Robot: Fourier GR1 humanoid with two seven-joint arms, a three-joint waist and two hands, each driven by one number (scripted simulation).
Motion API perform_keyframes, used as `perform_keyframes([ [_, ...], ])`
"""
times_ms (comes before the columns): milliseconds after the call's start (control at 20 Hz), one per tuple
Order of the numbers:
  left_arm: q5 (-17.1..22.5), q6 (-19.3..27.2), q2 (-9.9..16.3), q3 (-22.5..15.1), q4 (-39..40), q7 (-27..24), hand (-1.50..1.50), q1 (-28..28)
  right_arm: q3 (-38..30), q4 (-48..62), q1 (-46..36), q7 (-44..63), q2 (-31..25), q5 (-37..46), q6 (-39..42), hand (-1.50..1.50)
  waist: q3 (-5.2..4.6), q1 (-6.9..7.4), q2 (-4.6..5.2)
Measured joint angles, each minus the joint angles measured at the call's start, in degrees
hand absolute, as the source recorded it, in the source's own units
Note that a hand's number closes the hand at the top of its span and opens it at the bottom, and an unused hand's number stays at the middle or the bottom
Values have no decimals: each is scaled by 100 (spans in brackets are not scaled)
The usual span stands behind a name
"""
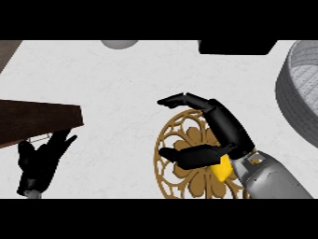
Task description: Pick the lemon from the placemat and place it in the basket
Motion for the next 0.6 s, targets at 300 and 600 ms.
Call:
perform_keyframes([
  [300,64,57,77,84,-105,143,0,225,455,-48,-748,1536,-806,1628,-174,-150,-25,-233,-106],
  [600,130,54,122,154,-193,271,0,323,434,-635,-1856,3248,-1692,1932,1061,-150,-20,-336,-116],
])
